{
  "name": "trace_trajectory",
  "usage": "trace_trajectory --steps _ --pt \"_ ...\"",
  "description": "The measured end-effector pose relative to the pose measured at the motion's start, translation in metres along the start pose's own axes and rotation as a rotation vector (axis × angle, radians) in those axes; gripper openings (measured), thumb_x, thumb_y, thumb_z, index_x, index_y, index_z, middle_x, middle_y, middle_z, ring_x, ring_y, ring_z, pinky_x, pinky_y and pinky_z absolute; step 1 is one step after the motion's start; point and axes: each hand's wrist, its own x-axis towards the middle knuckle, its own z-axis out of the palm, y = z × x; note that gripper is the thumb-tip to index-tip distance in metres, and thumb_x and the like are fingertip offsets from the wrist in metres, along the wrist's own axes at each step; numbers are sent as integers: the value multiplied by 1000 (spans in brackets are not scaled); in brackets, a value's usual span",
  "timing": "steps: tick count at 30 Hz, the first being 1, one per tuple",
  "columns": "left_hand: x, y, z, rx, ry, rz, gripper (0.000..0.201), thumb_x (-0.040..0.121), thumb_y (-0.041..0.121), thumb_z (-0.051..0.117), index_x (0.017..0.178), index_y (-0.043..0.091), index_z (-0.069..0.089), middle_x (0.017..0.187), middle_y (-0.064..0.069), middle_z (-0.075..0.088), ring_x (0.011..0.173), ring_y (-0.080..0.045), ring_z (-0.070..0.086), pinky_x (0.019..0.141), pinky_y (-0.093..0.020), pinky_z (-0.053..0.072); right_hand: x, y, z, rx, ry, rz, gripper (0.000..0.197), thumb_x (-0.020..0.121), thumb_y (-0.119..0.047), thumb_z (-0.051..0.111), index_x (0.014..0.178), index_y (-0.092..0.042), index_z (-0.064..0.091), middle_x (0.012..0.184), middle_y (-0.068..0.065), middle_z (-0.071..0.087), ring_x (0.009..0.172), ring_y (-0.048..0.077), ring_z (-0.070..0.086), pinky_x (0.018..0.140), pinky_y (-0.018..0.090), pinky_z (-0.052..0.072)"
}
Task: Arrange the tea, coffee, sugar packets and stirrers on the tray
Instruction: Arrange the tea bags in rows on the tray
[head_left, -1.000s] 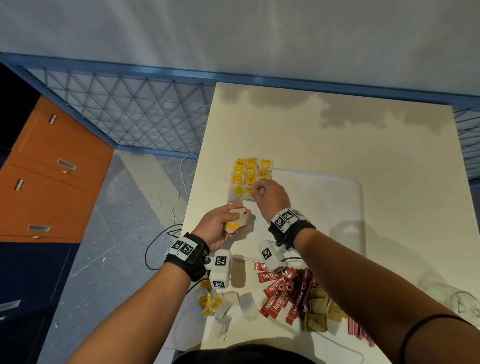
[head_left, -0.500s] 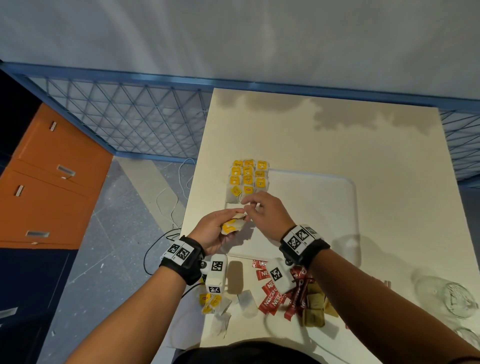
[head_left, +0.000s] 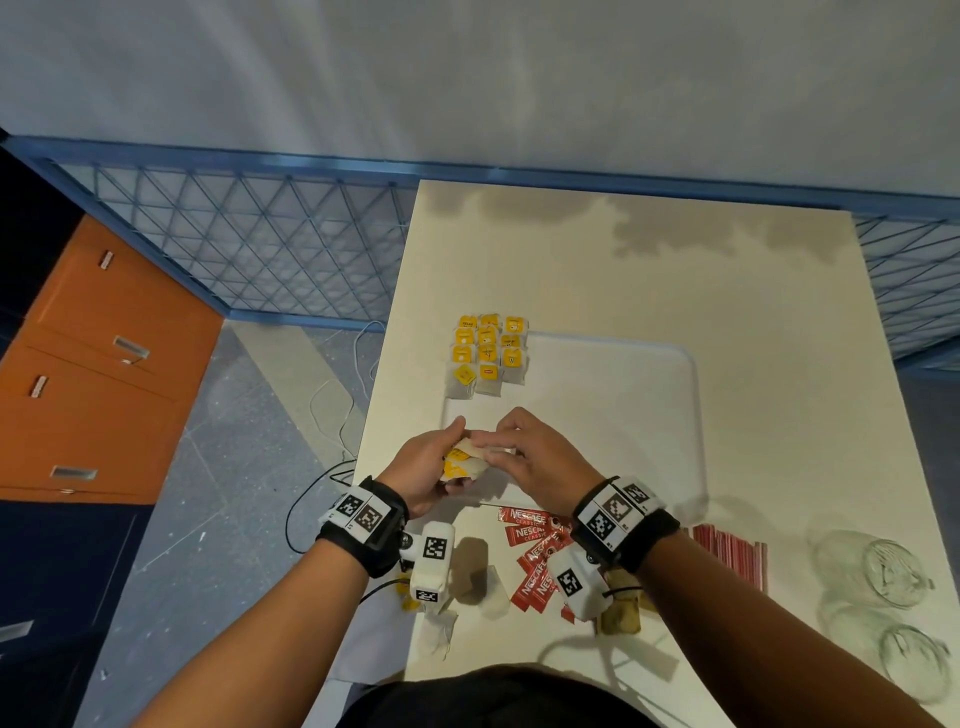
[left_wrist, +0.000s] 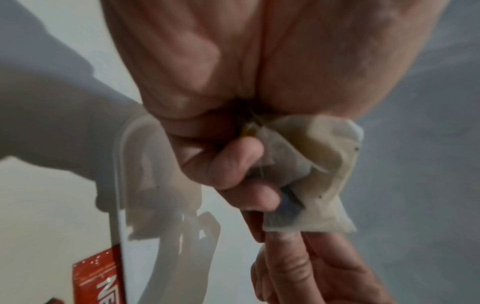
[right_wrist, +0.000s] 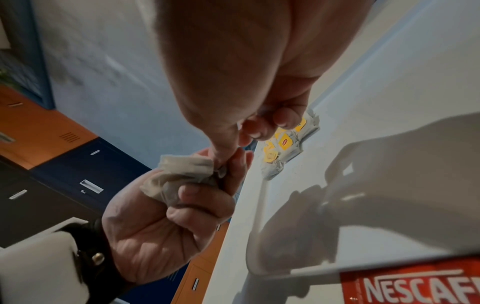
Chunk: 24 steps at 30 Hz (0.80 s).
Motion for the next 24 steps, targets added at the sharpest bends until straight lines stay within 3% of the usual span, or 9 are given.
trace_trajectory --steps 6,9,12,16,20,24 --pt "-3 -2 4 85 -6 8 46 101 44 52 110 1 67 71 -16 61 51 -21 52 38 -22 32 -9 -1 -1 4 84 -32 26 99 -31 64 123 -27 73 101 -9 49 80 -9 50 70 11 34" --pt "-4 -1 6 80 -27 4 47 98 49 54 109 7 70 73 -11 63 55 -18 53 42 -23 32 -9 -3 -2 100 141 -2 18 97 -31 67 111 -26 78 95 -10 56 81 0 55 71 14 38" --pt "-6 -1 5 72 -113 41 51 89 54 60 110 8 70 80 -9 67 58 -16 53 42 -21 33 -10 -6 -4 239 169 66 15 99 -33 65 98 -25 77 85 -11 68 76 5 61 69 25 48" --pt "-10 -1 3 159 -209 105 42 92 35 66 118 2 63 98 -12 69 58 -16 53 41 -16 34 -10 -8 -11 404 192 130 19 102 -24 60 91 -13 71 66 -13 64 62 5 58 59 20 44" --pt "-8 -4 2 186 -147 129 19 96 16 63 114 10 68 91 -8 69 58 -15 54 45 -18 36 -9 -9 -14 464 200 144 22 104 -18 57 94 -5 70 58 -13 62 53 2 54 55 15 42" --pt "-8 -3 6 156 -85 147 7 97 15 62 101 11 67 84 -5 70 58 -12 55 45 -16 39 -9 -9 -14 502 202 170 23 105 -17 55 96 -2 70 57 -10 61 50 1 52 55 14 41"
